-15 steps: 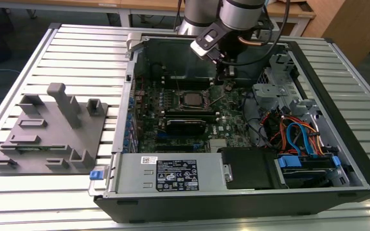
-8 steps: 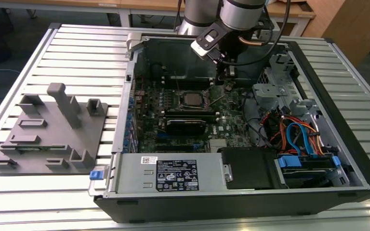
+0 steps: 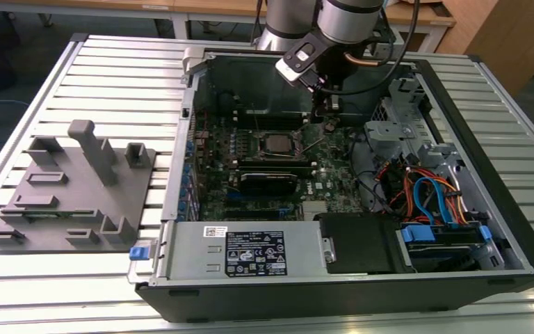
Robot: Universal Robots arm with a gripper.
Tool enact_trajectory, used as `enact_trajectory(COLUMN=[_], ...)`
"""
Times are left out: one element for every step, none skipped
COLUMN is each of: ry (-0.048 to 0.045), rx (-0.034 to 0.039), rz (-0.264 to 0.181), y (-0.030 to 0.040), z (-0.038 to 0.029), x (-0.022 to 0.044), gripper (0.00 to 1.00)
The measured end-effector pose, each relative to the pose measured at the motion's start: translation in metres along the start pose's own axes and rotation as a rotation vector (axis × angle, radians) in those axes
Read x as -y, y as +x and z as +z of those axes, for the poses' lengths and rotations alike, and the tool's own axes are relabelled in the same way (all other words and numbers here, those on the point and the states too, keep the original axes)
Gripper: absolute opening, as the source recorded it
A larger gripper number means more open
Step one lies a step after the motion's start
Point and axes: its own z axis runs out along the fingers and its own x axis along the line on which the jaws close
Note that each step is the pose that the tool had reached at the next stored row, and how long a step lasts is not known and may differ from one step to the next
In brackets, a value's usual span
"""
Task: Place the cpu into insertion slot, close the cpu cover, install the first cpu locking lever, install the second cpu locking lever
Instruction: 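Close the cpu cover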
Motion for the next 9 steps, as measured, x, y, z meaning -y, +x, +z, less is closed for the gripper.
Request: enact_trajectory(ry=[0.0,0.0,0.0,0.0,0.0,0.0,0.0,0.0,0.0001], rx=[0.0,0.0,0.0,0.0,0.0,0.0,-0.0001,0.0,0.0], rz=[0.0,0.0,0.0,0.0,0.0,0.0,0.0,0.0,0.0], y=[0.0,0.0,0.0,0.0,0.0,-0.0001,-0.0001,-0.0001,-0.0002], z=[0.0,0.0,0.0,0.0,0.0,0.0001,0.0002,0.0002,0.0003], x=[-0.0001,-0.0002,-0.0005,-0.0008,-0.0014,-0.0021,-0.0031,-0.0042,-0.0049], gripper=[0.11,0.11,0.11,0.11,0.11,0.11,0.11,0.11,0.11])
